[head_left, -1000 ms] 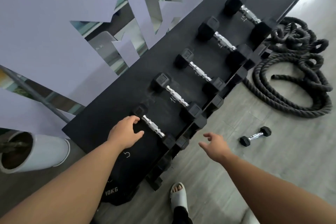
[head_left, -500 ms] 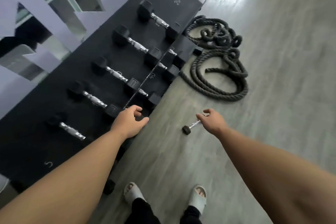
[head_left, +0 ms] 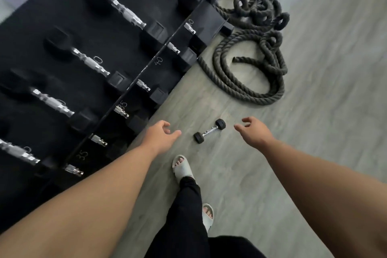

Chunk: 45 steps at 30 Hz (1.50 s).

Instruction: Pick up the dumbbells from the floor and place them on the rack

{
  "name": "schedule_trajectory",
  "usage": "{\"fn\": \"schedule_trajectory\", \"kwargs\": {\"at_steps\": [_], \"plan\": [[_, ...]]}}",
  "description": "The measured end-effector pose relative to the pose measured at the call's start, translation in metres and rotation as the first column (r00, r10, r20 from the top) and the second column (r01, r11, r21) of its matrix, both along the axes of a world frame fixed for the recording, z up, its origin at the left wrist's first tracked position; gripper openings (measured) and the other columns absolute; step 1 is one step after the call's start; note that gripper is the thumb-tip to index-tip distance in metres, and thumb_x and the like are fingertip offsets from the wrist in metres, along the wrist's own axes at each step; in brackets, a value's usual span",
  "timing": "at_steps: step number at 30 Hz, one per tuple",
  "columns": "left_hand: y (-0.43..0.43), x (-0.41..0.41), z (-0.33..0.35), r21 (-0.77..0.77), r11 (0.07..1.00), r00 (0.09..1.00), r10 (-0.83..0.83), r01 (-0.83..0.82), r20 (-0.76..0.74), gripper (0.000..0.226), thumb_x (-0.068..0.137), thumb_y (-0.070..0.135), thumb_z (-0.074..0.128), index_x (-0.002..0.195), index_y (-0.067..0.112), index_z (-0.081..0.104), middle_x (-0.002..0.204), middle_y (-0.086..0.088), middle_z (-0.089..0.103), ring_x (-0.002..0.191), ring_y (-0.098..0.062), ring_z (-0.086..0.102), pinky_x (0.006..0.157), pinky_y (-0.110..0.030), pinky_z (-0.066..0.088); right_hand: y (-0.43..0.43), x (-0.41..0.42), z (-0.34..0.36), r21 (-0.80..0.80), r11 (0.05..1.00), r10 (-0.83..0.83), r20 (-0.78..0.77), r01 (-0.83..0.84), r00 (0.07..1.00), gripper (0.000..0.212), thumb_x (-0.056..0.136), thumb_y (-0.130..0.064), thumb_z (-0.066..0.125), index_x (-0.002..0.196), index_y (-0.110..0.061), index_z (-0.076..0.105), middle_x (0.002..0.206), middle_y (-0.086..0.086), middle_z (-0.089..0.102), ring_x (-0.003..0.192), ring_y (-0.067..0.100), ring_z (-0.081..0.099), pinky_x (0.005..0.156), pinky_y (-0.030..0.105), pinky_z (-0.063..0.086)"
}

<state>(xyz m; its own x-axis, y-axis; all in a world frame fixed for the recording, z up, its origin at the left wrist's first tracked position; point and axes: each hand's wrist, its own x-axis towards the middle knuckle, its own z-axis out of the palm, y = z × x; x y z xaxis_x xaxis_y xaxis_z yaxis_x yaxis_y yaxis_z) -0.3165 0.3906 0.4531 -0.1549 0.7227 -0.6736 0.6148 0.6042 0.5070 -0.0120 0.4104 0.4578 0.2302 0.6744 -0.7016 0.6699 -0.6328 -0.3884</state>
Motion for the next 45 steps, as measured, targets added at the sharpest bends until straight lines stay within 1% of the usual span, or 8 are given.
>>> {"fn": "schedule_trajectory", "kwargs": {"at_steps": [7,18,23,27,32,38,41,45], "plan": [[0.049,0.022,-0.082,-0.088,0.976,0.980,0.201,-0.200,0.007,0.047,0.081,0.054,0.075,0.115,0.024,0.061,0.099,0.014,0.064,0.097,-0.013,0.062,0.085,-0.031,0.043,0.070,0.030,-0.078,-0.072,0.997,0.032,0.017,-0.030,0.999,0.060,0.092,-0.048,0.064,0.142,-0.016,0.055,0.133,0.008,0.067,0.121,0.028,0.063,0.097,0.035,0.047],[0.022,0.075,-0.295,-0.263,0.819,0.855,0.517,-0.510,-0.050,0.068,0.055,0.072,0.068,0.111,0.032,0.061,0.098,0.015,0.070,0.088,-0.018,0.071,0.083,-0.037,0.057,0.132,0.064,-0.306,-0.250,0.930,0.269,-0.034,-0.269,0.963,0.062,0.094,-0.048,0.063,0.145,-0.013,0.054,0.134,0.010,0.067,0.122,0.028,0.063,0.098,0.030,0.044],[0.009,0.106,-0.394,-0.304,0.775,0.822,0.567,-0.554,-0.053,0.064,0.068,0.064,0.079,0.115,0.024,0.062,0.087,0.017,0.071,0.087,-0.015,0.070,0.089,-0.038,0.054,0.135,0.069,-0.400,-0.253,0.945,0.203,-0.051,-0.209,0.978,0.061,0.093,-0.046,0.065,0.142,-0.012,0.055,0.136,0.012,0.066,0.121,0.029,0.064,0.099,0.032,0.047],[0.018,0.120,-0.462,-0.349,0.709,0.761,0.649,-0.613,-0.020,0.073,0.066,0.066,0.078,0.122,0.026,0.056,0.114,0.004,0.069,0.102,-0.025,0.067,0.093,-0.045,0.055,0.139,0.065,-0.467,-0.252,0.954,0.166,-0.019,-0.165,0.986,0.064,0.091,-0.048,0.067,0.144,-0.013,0.054,0.134,0.013,0.067,0.116,0.029,0.065,0.090,0.029,0.047],[0.035,0.127,-0.532,-0.381,0.646,0.707,0.707,-0.661,-0.028,0.114,0.043,0.076,0.076,0.142,0.029,0.046,0.141,-0.001,0.054,0.115,-0.025,0.060,0.098,-0.049,0.052,0.142,0.052,-0.535,-0.243,0.945,0.225,-0.010,-0.221,0.974,0.081,0.082,-0.054,0.077,0.147,-0.014,0.051,0.139,0.013,0.063,0.119,0.027,0.064,0.081,0.025,0.041],[0.037,0.148,-0.594,-0.362,0.694,0.751,0.660,-0.622,-0.025,0.104,0.048,0.066,0.086,0.138,0.026,0.051,0.124,0.001,0.064,0.109,-0.027,0.064,0.093,-0.042,0.054,0.140,0.035,-0.587,-0.248,0.928,0.292,0.024,-0.277,0.956,0.087,0.076,-0.052,0.085,0.147,-0.016,0.050,0.135,0.007,0.066,0.117,0.027,0.066,0.090,0.038,0.057],[0.033,0.147,-0.606,-0.313,0.733,0.781,0.622,-0.604,-0.051,0.067,0.057,0.048,0.093,0.112,0.027,0.062,0.105,0.004,0.069,0.089,-0.016,0.066,0.077,-0.033,0.056,0.142,0.033,-0.594,-0.254,0.929,0.296,0.068,-0.270,0.953,0.052,0.077,-0.039,0.085,0.119,-0.014,0.067,0.111,0.011,0.073,0.093,0.025,0.072,0.071,0.028,0.059],[0.032,0.134,-0.582,-0.288,0.748,0.790,0.610,-0.598,-0.055,0.050,0.058,0.037,0.094,0.096,0.028,0.063,0.094,0.005,0.069,0.079,-0.012,0.065,0.058,-0.026,0.050,0.138,0.029,-0.571,-0.232,0.954,0.207,0.054,-0.190,0.977,0.022,0.075,-0.024,0.084,0.078,-0.017,0.064,0.072,0.004,0.066,0.033,-0.001,0.055,0.027,0.010,0.033]]}}
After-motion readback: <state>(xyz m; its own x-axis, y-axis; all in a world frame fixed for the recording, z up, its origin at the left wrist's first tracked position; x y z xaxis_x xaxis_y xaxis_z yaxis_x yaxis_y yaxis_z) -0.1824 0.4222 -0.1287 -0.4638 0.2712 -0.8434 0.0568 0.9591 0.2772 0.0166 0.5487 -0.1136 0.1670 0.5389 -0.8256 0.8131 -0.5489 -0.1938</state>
